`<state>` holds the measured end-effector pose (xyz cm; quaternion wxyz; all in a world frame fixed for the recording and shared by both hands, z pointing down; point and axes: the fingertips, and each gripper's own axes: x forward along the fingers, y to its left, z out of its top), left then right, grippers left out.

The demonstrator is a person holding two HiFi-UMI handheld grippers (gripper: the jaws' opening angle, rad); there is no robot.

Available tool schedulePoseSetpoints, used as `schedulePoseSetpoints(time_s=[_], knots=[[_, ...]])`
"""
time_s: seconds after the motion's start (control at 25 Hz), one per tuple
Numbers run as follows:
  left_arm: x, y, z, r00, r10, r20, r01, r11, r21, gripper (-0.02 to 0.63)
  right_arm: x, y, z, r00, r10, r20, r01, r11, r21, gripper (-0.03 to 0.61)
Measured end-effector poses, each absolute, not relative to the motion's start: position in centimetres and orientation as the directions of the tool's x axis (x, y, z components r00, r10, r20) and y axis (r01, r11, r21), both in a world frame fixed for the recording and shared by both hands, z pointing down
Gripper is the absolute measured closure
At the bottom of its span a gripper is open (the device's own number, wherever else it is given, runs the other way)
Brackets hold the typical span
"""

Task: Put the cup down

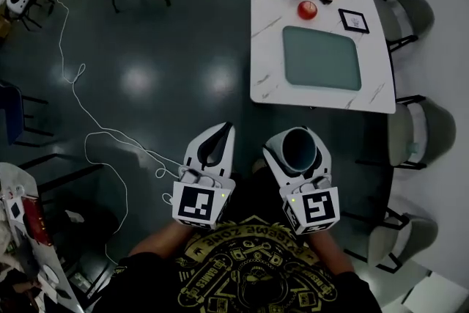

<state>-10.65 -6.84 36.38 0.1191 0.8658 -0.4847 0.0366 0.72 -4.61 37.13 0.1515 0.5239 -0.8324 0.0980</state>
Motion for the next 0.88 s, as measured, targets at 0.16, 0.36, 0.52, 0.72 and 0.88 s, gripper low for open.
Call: schedulePoseSetpoints(time_s=[0.16,0.36,0.52,0.72,0.88], knots=[[-10.1,-7.0,36.3,0.545,-0.819,0.178,-0.836,-0.515,0.190,0.603,1.0,-4.8,36.6,-0.395,-0.849,0.351,-0.906,0.424,0.005,0.195],[-9.0,-7.3,36.4,0.554,-0.813,0.179,-0.831,-0.530,0.169,0.603,1.4,-5.4,36.9,-0.409,-0.848,0.336,-0.901,0.434,0.000,0.195],[-7.7,-8.0,36.0,0.556,-0.812,0.178,-0.830,-0.533,0.162,0.603,2.5,-6.2,37.1,-0.414,-0.848,0.330,-0.900,0.435,-0.010,0.195],[-5.5,-10.1,35.6,0.546,-0.821,0.166,-0.837,-0.526,0.152,0.603,4.8,-8.0,37.1,-0.419,-0.849,0.323,-0.899,0.438,-0.015,0.195],[-3.3,-11.8,35.1,0.543,-0.824,0.162,-0.839,-0.523,0.148,0.603,7.0,-9.7,37.5,-0.421,-0.844,0.332,-0.898,0.439,-0.024,0.195]])
